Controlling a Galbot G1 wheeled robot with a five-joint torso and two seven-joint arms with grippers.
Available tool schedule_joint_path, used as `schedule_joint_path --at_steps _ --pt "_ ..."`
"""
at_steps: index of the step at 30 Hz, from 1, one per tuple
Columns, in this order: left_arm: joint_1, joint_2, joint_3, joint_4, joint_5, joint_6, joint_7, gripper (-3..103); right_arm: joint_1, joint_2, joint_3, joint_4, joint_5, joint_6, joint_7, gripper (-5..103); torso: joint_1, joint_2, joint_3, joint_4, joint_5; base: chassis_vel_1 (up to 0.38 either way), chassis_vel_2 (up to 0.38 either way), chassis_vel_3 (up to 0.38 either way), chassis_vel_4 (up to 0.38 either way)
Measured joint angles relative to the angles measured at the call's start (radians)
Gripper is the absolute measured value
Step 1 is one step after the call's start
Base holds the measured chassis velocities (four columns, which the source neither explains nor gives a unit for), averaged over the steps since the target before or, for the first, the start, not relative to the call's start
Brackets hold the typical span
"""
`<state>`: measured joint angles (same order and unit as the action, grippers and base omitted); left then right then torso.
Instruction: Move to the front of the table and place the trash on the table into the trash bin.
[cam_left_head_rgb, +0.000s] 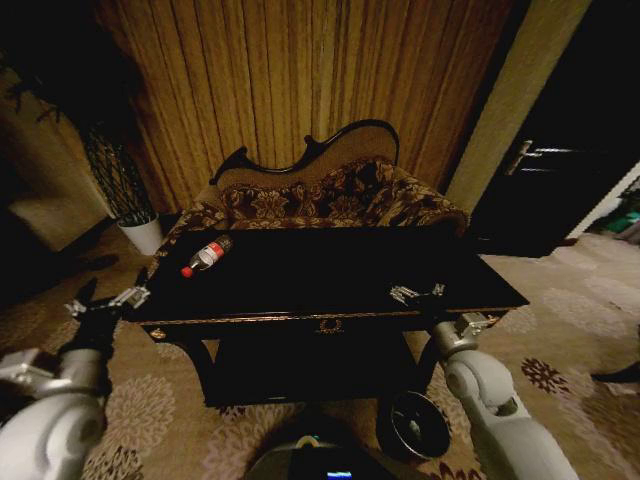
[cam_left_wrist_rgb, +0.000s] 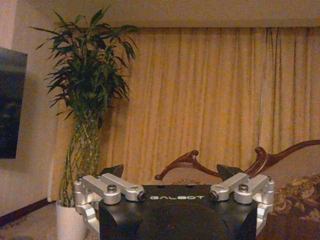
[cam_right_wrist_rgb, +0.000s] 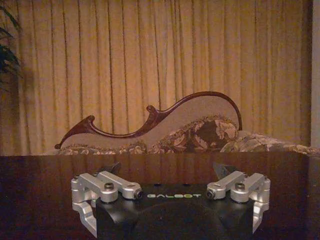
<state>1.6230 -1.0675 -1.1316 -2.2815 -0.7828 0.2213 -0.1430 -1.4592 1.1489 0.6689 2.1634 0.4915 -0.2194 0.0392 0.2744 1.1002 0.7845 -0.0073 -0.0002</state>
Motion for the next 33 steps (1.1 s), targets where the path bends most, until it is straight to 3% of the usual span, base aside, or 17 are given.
schedule_joint_path --at_steps 3,5,7,13,15,16,19,30,33 --pt "-0.071 0.097 0.017 0.050 -0.092 0.056 -0.004 100 0.007 0.008 -0.010 -0.007 -0.007 -0.001 0.001 100 0.000 0.000 0.000 0.0001 -0.0001 0.000 0.000 0.000 0.000" --pt "-0.082 0.107 0.023 0.054 -0.106 0.064 -0.005 100 0.009 0.010 -0.012 -0.008 -0.010 -0.001 0.001 100 0.000 0.000 0.000 0.0001 -0.0001 0.000 0.000 0.000 0.000" --pt "-0.145 0.163 0.060 0.084 -0.163 0.110 0.001 100 0.014 0.016 -0.023 -0.013 -0.019 -0.002 0.001 100 0.000 0.000 0.000 -0.0001 0.0002 0.000 0.000 0.000 0.000" --pt "-0.229 0.228 0.110 0.171 -0.196 0.140 0.038 100 0.013 0.018 -0.024 -0.015 -0.025 -0.003 0.001 100 0.000 0.000 0.000 -0.0001 0.0002 0.000 0.000 0.000 0.000" --pt "-0.272 0.268 0.136 0.223 -0.215 0.185 0.044 100 0.007 0.018 -0.017 -0.016 -0.027 -0.003 0.002 100 0.000 0.000 0.000 0.0000 -0.0001 0.000 0.000 0.000 0.000" --pt "-0.272 0.268 0.136 0.223 -0.215 0.185 0.044 100 0.007 0.018 -0.017 -0.016 -0.027 -0.003 0.002 100 0.000 0.000 0.000 0.0000 -0.0001 0.000 0.000 0.000 0.000" --pt "-0.322 0.306 0.175 0.265 -0.235 0.263 0.052 100 0.002 0.019 -0.013 -0.017 -0.030 -0.004 0.006 100 0.000 0.000 0.000 0.0001 -0.0001 0.000 0.000 0.000 0.000" --pt "-0.499 0.351 0.345 0.320 -0.246 0.318 0.035 100 0.005 0.026 -0.018 -0.015 -0.031 -0.008 0.028 100 0.000 0.000 0.000 -0.0002 0.0001 0.000 0.000 0.000 0.000" --pt "-0.541 0.364 0.386 0.322 -0.234 0.364 0.013 100 0.006 0.020 -0.014 -0.015 -0.029 -0.009 0.030 100 0.000 0.000 0.000 -0.0001 0.0002 0.000 0.000 0.000 0.000"
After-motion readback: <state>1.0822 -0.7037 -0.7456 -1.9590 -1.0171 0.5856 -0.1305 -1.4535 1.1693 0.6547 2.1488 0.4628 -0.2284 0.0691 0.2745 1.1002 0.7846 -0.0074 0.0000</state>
